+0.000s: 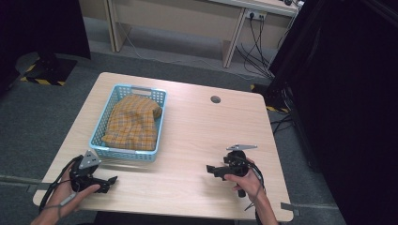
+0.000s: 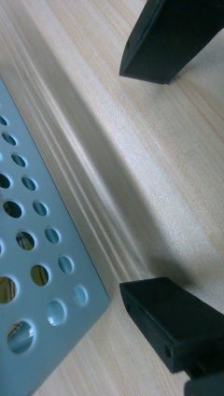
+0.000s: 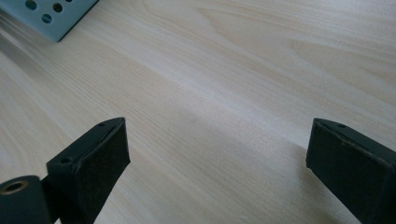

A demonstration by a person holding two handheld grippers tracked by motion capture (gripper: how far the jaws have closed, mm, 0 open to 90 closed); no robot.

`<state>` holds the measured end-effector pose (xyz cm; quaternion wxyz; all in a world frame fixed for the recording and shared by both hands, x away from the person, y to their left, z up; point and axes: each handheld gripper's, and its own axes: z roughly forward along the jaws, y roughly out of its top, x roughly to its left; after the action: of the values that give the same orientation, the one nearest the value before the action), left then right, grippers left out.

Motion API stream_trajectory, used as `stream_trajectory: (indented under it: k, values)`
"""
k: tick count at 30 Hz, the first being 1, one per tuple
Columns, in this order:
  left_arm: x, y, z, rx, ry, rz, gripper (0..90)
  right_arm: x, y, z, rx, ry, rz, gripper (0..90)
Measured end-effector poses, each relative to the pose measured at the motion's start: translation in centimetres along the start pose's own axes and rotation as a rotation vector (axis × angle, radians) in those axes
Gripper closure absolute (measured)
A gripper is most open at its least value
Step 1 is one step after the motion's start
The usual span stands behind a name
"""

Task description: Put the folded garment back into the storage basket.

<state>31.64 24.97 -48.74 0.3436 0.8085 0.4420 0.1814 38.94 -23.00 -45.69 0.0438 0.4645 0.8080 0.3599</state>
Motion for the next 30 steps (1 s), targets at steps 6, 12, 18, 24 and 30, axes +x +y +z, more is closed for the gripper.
stream_trajectory:
  k: [6, 12, 18, 24, 30]
  values:
    - [0.0, 0.0, 0.0, 0.0, 0.0, 0.0, 0.0, -0.1, -0.5, -0.2, 0.001, -0.006, -0.006, 6.8]
    - [0.0, 0.0, 0.0, 0.0, 0.0, 0.0, 0.0, -0.2, -0.8, -0.5, 0.0, -0.01, -0.004, 6.9]
    - [0.0, 0.0, 0.0, 0.0, 0.0, 0.0, 0.0, -0.1, -1.2, -0.6, 0.008, -0.018, -0.008, 7.2]
    - [0.0, 0.0, 0.0, 0.0, 0.0, 0.0, 0.0, -0.3, -1.6, -1.0, 0.005, -0.027, -0.008, 7.3]
    - [0.0, 0.0, 0.0, 0.0, 0.0, 0.0, 0.0, -0.4, -2.2, -1.3, 0.006, -0.03, -0.008, 7.5]
